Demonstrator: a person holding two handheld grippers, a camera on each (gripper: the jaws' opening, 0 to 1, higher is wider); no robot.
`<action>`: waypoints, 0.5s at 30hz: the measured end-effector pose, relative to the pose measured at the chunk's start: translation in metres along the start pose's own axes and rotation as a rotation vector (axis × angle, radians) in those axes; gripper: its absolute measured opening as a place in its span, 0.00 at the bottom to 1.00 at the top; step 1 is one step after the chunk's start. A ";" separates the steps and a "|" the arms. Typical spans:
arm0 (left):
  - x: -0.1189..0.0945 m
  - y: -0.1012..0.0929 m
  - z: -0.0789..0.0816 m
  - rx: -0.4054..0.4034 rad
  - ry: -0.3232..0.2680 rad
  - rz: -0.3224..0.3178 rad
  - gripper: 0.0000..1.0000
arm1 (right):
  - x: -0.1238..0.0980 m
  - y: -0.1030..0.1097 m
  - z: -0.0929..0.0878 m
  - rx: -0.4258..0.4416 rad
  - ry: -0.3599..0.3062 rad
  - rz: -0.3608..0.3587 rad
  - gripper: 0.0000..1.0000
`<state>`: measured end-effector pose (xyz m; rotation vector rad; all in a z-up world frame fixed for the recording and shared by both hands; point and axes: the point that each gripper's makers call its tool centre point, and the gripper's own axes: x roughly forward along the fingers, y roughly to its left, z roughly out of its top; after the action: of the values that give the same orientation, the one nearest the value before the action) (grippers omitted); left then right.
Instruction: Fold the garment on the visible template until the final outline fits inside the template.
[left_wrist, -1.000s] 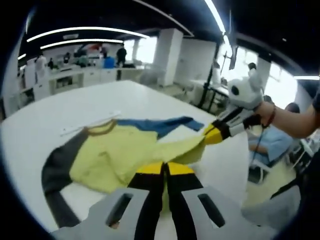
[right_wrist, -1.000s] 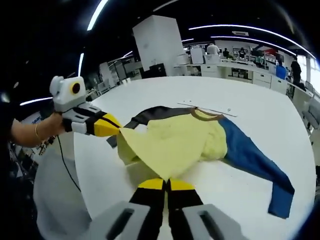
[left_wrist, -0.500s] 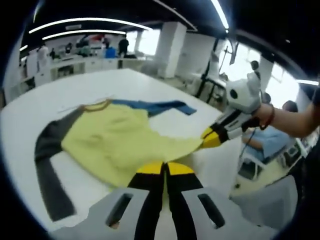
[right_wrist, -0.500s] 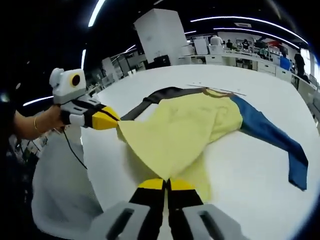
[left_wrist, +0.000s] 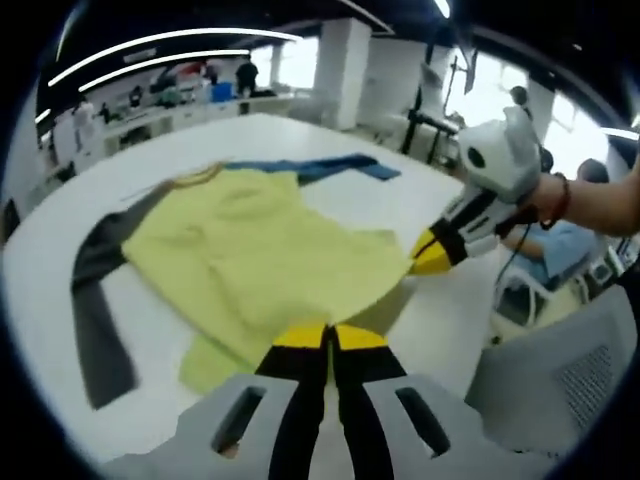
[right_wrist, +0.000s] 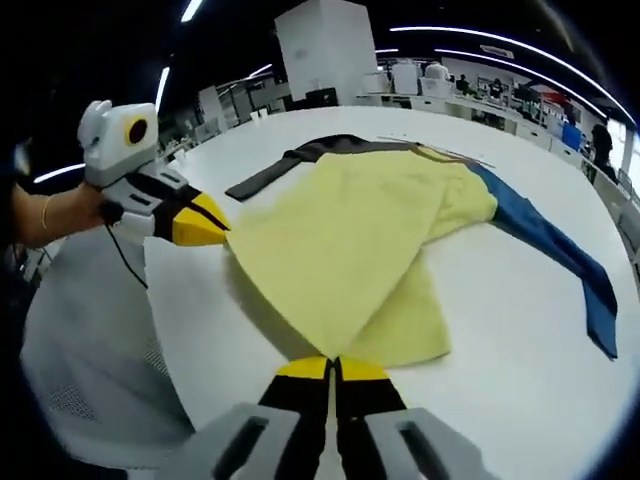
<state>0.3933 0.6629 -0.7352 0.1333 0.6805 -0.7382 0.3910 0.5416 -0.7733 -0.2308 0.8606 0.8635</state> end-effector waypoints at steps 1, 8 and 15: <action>0.001 0.001 -0.004 -0.020 0.011 0.004 0.00 | 0.002 0.000 -0.002 0.012 0.001 -0.002 0.00; 0.008 0.001 -0.024 -0.110 0.054 0.001 0.00 | 0.002 0.004 -0.010 0.052 0.000 -0.031 0.00; 0.008 -0.006 -0.035 -0.109 0.089 -0.025 0.05 | 0.000 0.004 -0.012 0.083 -0.008 -0.038 0.00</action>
<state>0.3747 0.6658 -0.7667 0.0578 0.8066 -0.7209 0.3808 0.5381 -0.7801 -0.1706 0.8794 0.7908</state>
